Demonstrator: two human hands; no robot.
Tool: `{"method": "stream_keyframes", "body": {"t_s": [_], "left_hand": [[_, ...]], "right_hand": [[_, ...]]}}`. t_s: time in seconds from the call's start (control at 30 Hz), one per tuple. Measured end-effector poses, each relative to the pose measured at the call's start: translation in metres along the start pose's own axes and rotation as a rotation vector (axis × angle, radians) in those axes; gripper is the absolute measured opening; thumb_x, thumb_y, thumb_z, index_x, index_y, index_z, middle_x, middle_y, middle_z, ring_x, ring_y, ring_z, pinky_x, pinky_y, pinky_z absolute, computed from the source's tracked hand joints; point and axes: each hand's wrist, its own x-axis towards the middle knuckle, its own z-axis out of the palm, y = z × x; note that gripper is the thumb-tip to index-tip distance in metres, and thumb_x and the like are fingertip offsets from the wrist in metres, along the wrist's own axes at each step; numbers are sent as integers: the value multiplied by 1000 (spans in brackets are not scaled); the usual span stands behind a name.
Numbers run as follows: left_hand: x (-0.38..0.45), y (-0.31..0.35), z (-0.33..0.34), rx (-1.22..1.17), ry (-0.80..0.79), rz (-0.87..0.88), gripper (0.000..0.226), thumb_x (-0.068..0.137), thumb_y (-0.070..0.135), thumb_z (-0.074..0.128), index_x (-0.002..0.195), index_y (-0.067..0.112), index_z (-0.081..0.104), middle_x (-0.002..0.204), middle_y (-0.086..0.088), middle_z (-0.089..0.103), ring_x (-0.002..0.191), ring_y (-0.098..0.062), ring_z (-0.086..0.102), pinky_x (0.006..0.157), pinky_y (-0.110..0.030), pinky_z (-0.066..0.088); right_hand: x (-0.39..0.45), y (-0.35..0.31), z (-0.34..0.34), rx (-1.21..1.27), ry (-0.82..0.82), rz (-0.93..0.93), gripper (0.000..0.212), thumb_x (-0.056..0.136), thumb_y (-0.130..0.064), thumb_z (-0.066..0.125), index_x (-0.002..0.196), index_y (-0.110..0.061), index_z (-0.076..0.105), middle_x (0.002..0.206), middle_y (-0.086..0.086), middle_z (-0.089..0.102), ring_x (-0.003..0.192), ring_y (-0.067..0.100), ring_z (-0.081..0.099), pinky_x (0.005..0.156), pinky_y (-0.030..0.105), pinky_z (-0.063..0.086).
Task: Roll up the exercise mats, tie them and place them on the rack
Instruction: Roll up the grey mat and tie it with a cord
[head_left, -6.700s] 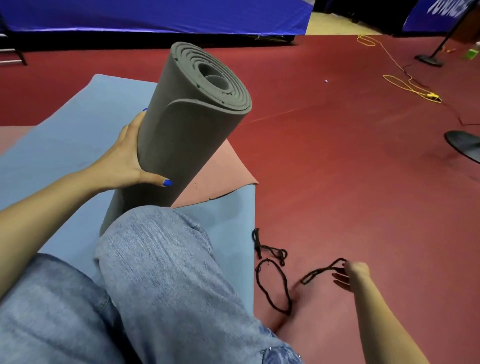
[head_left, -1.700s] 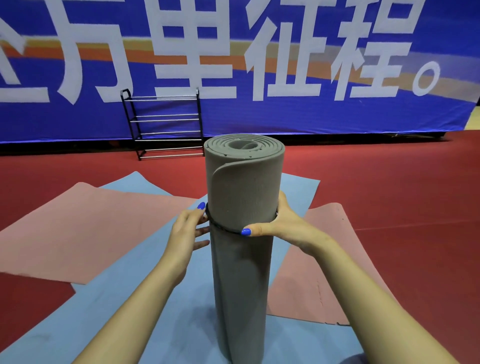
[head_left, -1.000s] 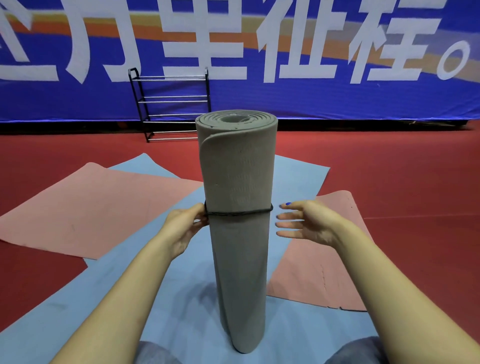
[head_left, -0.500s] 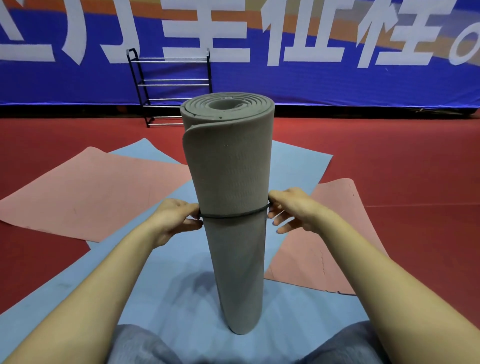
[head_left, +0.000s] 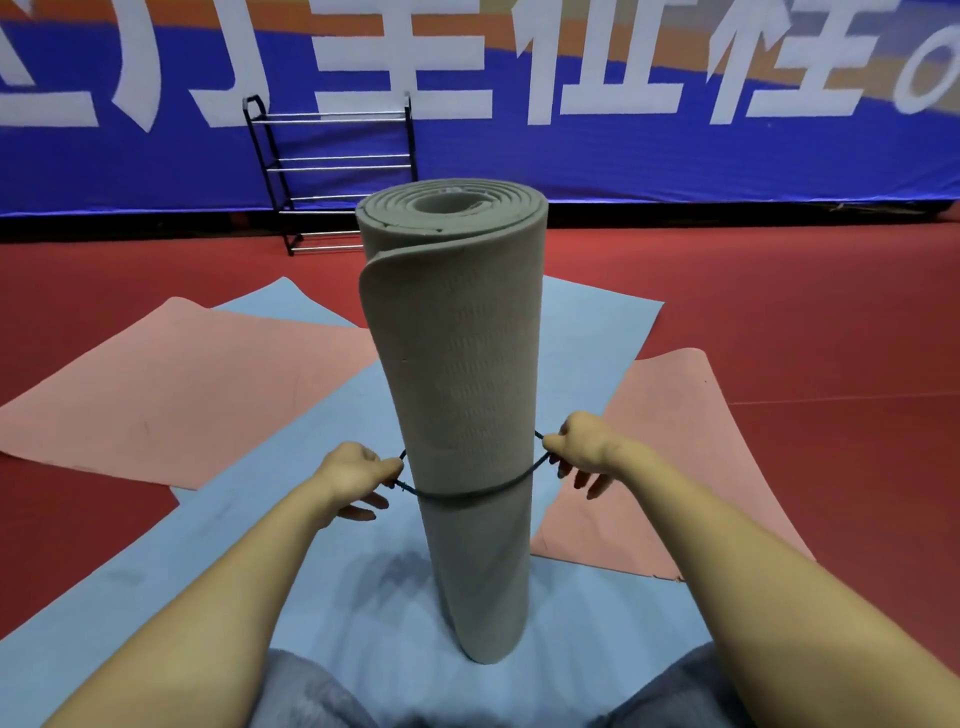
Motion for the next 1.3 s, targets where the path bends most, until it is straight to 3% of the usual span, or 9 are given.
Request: {"method": "stream_keyframes", "body": {"t_s": [0.1, 0.23, 0.4, 0.5, 0.6, 0.77, 0.93, 1.1, 1.3], "left_hand": [[-4, 4, -4, -46, -6, 46, 26, 90, 26, 59, 75, 6, 63, 88, -4, 66, 78, -19, 67, 64, -31, 55], [-7, 6, -3, -139, -159, 38, 28, 92, 24, 54, 98, 3, 70, 97, -5, 69, 85, -22, 71, 80, -40, 59], [-9, 13, -1, -254, -269, -23, 31, 90, 20, 56, 107, -3, 68, 99, -10, 69, 81, -23, 71, 78, -43, 59], [-11, 14, 0, -264, -281, -38, 30, 90, 20, 56, 107, -2, 68, 101, -10, 67, 85, -25, 70, 78, -46, 59], [-14, 14, 0, -294, -283, -37, 29, 92, 19, 53, 106, -1, 69, 105, -11, 62, 87, -28, 68, 77, -46, 59], [-17, 16, 4, -356, -293, -31, 28, 95, 12, 48, 105, -4, 69, 105, -14, 59, 80, -28, 65, 74, -39, 59], [-11, 11, 6, -291, -306, -57, 29, 96, 18, 54, 111, -5, 64, 118, -11, 60, 85, -27, 66, 78, -42, 59], [-15, 12, 8, -110, -301, -65, 33, 98, 30, 50, 117, 2, 57, 125, -6, 54, 99, -25, 64, 73, -45, 60], [-24, 14, 11, 87, -215, -49, 28, 99, 31, 45, 112, 6, 50, 116, -7, 53, 85, -23, 66, 68, -48, 60]], "right_hand": [[-1, 5, -10, 36, 16, -19, 27, 94, -17, 41, 75, -5, 57, 72, 8, 60, 57, 22, 56, 49, 33, 52], [-4, 10, -20, 291, 50, -15, 26, 94, -16, 37, 81, -3, 56, 73, 10, 59, 56, 23, 55, 53, 36, 55], [-5, -5, -16, 534, -133, 25, 23, 93, -22, 46, 96, 0, 55, 79, 13, 51, 54, 24, 55, 63, 42, 60], [-2, -7, -8, 524, -141, 141, 15, 92, -18, 50, 92, -3, 50, 87, 11, 45, 56, 22, 51, 54, 34, 59], [3, -2, -5, 582, -206, 268, 19, 96, -18, 49, 80, -6, 49, 79, 10, 47, 47, 18, 50, 42, 22, 51], [1, -3, -12, 485, -312, 314, 43, 100, -23, 41, 58, -16, 39, 48, -4, 35, 33, 8, 25, 33, 13, 15], [-2, -2, -30, 761, -349, 227, 35, 102, -16, 33, 67, -19, 39, 48, -5, 28, 36, 8, 23, 30, 17, 17], [-10, -7, -20, 288, -195, 200, 30, 98, -11, 30, 72, -19, 40, 54, -3, 35, 47, 10, 30, 38, 16, 18], [-11, -20, 2, -49, -120, 173, 26, 97, -10, 30, 72, -14, 37, 63, 2, 39, 51, 15, 33, 48, 20, 25]]}}
